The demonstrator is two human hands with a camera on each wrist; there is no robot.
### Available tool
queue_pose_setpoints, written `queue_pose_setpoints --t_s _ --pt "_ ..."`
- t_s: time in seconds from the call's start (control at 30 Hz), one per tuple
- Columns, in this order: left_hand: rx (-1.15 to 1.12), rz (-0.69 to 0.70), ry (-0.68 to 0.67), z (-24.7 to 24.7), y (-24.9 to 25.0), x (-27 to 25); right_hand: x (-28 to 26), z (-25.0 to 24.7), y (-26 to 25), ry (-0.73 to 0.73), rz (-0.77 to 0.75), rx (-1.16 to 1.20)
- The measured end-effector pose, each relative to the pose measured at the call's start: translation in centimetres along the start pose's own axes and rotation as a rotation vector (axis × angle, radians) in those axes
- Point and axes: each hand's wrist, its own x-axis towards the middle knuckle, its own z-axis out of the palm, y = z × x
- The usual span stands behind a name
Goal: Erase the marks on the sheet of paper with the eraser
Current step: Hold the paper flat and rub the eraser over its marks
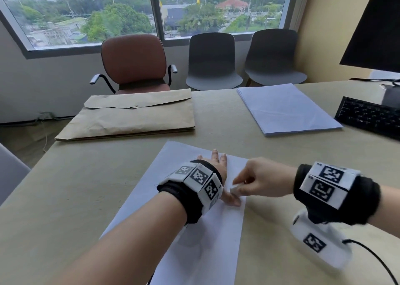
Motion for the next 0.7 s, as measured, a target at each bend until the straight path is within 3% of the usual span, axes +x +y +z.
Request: queue_pose_setpoints --t_s 0.2,0.27,0.4,0.57,0.63,0.7 --pt "-0.011 0.003 0.025 0.3 0.0 0.0 3.4 -1.4 0.9 0.217 0.090 -0.083" --pt "-0.018 -0.001 0.023 0.2 0.1 0.0 2.6 -0.7 0.7 0.183 0.060 -0.056" --pt "-0.023 0.002 0.017 0.3 -0.1 0.3 0.7 -0.3 0.1 -0.021 0.026 0.019" --pt "-0.028 0.008 0.023 0.3 -0.1 0.2 3.2 -1.4 0.9 0.175 0.101 -0.064" --pt "-0.032 0.001 0.033 0.4 -0.1 0.2 2.5 -0.9 0.9 0.152 0.074 -0.062" --pt "-0.033 -0.003 0.033 0.4 -0.1 0.2 0.8 -0.2 0.6 0.024 0.029 0.005"
